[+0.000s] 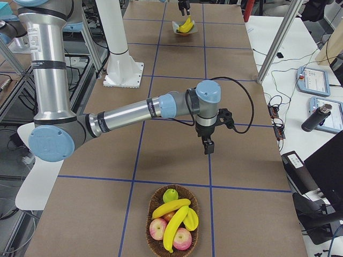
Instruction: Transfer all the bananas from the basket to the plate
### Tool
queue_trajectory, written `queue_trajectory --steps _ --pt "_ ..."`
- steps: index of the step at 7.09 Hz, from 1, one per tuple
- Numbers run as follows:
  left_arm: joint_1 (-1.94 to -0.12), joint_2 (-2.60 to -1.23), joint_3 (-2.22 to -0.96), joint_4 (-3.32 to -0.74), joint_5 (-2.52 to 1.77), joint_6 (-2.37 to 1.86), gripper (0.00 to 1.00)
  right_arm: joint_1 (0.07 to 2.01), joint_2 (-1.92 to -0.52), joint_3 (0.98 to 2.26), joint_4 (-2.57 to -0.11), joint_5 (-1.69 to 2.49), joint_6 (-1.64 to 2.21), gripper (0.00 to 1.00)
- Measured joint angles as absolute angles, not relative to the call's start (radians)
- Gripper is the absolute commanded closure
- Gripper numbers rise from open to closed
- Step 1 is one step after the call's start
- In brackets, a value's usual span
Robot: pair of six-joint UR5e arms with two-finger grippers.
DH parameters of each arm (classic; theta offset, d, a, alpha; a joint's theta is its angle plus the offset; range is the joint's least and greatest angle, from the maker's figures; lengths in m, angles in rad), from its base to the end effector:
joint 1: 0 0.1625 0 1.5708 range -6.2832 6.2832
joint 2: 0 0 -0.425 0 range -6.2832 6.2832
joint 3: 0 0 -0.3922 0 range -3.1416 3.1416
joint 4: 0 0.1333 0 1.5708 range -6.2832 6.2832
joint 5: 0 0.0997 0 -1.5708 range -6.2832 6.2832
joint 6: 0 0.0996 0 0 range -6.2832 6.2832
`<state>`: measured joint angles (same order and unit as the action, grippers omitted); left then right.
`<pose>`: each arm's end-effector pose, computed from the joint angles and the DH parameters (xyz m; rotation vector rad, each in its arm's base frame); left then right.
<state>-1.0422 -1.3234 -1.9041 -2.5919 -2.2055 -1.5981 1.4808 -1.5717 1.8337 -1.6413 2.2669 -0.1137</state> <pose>0.1391 -0.3854 0.4876 0.0231 1.2224 -0.5853 0.0250 -0.4951 0.5420 0.1924 -0.6937 -0.2615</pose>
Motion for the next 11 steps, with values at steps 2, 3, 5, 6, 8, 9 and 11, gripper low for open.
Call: queue_trajectory --steps 2,3,5,6,8,9,11 --pt "-1.042 -1.329 -1.910 -2.592 -2.205 -1.585 0.00 1.513 -1.724 1.759 -1.418 2.265 -0.173 0.00" --pt "-1.042 -1.335 -1.911 -2.592 -2.204 -1.584 0.00 1.539 -1.762 1.673 -1.310 2.264 -0.220 0.00" --pt "-1.042 -1.338 -1.914 -2.592 -2.204 -1.583 0.00 1.585 -1.791 1.511 -1.164 2.264 -0.302 0.01" --pt "-1.042 -1.339 -1.914 -2.592 -2.204 -1.582 0.00 1.596 -1.819 1.485 -1.130 2.264 -0.307 0.02" --pt "-1.043 -1.337 -1.914 -2.592 -2.202 -1.582 0.00 1.604 -1.859 1.476 -1.087 2.244 -0.287 0.06" --pt "-1.043 -1.336 -1.914 -2.592 -2.201 -1.583 0.00 1.604 -1.860 1.463 -1.060 2.225 -0.282 0.07" --pt "-1.043 -1.334 -1.914 -2.592 -2.200 -1.582 0.00 1.598 -1.853 1.453 -1.038 2.210 -0.276 0.13"
